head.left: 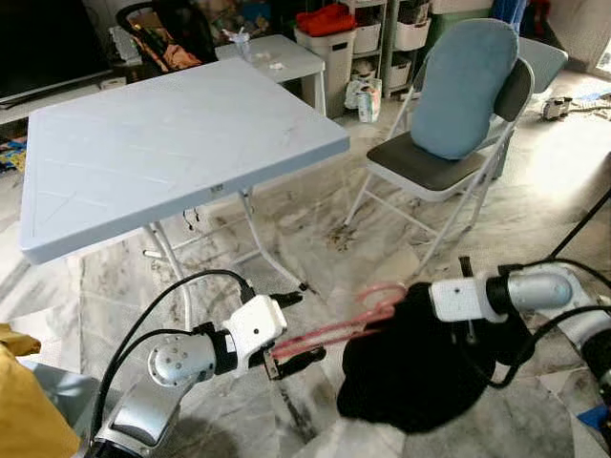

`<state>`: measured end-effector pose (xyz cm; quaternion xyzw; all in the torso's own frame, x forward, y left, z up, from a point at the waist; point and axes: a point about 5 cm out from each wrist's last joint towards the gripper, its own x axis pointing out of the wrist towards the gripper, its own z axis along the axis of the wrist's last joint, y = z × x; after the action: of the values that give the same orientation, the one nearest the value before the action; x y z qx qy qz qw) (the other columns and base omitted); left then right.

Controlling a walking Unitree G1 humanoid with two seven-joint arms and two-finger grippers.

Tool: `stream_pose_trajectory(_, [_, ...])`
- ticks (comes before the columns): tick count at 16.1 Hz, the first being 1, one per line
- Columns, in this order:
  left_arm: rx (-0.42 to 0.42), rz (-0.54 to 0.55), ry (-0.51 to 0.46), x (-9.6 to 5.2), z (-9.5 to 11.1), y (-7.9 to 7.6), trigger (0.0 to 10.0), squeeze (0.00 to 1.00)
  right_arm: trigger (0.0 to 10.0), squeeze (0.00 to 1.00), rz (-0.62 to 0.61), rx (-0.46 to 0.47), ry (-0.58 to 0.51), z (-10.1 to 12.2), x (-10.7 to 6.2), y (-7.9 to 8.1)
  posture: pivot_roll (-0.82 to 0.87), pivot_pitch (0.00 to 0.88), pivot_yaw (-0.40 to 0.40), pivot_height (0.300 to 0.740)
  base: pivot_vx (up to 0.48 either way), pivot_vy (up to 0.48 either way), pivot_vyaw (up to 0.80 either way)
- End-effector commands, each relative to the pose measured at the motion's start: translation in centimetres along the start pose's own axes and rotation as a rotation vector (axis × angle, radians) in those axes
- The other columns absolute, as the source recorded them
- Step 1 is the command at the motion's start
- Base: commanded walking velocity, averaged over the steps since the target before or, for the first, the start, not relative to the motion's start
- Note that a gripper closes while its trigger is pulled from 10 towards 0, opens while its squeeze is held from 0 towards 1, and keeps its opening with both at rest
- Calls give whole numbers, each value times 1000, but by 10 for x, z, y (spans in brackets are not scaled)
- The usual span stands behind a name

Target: Hang hanger

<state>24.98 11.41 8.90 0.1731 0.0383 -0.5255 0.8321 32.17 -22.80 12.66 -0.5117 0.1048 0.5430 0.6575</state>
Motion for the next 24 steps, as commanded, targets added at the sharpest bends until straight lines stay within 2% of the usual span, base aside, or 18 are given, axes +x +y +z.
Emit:
stream_pose_trajectory(1, [25,-24,21,-1,-1,2,10000,0,10000,0,-96,-50,-46,12,-7,-22,-103,0,55,740,0,0,0])
stream_pose_trajectory(2, [30,-45,24,1,-1,-1,10000,0,10000,0,-130,-50,-16,10,-8,-27,-105,0,56,740,0,0,0])
stream_pose_trajectory(5, [61,-33,24,5,-1,1,10000,0,10000,0,-69,-39,-87,14,-9,-19,-105,0,56,740,0,0,0])
stream_pose_trajectory(6, [50,-26,17,5,-1,3,10000,0,10000,0,-60,-50,-80,13,-10,-18,-107,0,56,740,0,0,0])
stream_pose_trajectory(7, [52,-24,16,5,-1,4,4118,0,10000,0,-43,-46,-81,12,-11,-15,-107,0,56,740,0,0,0])
stream_pose_trajectory(8, [55,-17,14,5,0,6,4196,0,10000,0,-26,-53,-69,9,-12,-12,-108,0,56,740,0,0,0])
stream_pose_trajectory(9, [52,-13,9,5,0,7,3804,0,10000,0,-24,-62,-61,9,-12,-12,-110,0,58,740,0,0,0])
stream_pose_trajectory(10, [53,-17,9,6,-1,7,2392,0,10000,0,-21,-58,-76,11,-12,-13,-110,0,58,740,0,0,0])
stream_pose_trajectory(11, [53,-23,10,6,-1,7,2157,0,10000,0,-21,-60,-86,12,-12,-13,-111,0,59,740,0,0,0])
stream_pose_trajectory(12, [50,-33,10,8,-2,5,157,0,10000,0,-24,-63,-100,14,-11,-14,-112,0,59,740,0,0,0])
stream_pose_trajectory(17, [50,-53,0,15,0,5,0,0,10000,0,-19,-81,-124,19,-7,-14,-114,0,60,740,0,0,0])
stream_pose_trajectory(24, [38,-73,24,14,-7,3,0,0,10000,0,-42,-89,-159,26,-4,-18,-114,10,56,740,0,0,0])
